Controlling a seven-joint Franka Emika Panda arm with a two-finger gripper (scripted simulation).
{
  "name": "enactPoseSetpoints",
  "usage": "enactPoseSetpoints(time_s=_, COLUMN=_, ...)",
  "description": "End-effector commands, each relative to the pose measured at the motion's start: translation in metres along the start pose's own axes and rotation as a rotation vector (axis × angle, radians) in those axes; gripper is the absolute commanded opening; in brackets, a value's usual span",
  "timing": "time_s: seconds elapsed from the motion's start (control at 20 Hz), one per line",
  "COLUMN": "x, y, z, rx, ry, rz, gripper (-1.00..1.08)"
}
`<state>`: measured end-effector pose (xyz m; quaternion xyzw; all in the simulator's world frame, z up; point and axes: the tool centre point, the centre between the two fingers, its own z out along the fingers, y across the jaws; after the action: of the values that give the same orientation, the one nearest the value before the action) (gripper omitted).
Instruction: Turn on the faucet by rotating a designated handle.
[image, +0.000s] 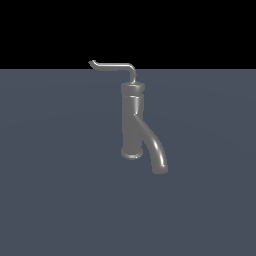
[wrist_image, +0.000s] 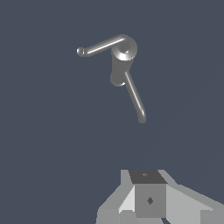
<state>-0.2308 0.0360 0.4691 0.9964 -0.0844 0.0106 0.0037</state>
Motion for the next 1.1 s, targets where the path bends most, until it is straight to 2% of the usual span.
enactPoseSetpoints(time_s=0.0, x=0.006, y=-0.009, z=0.008, rx=0.000, ry=-0.001, rz=0.052, gripper=-1.00)
enactPoseSetpoints(time_s=1.05, x=0.082, y=-0.076, z=0.078, rx=0.002, ry=-0.013, rz=0.527, gripper=-1.00)
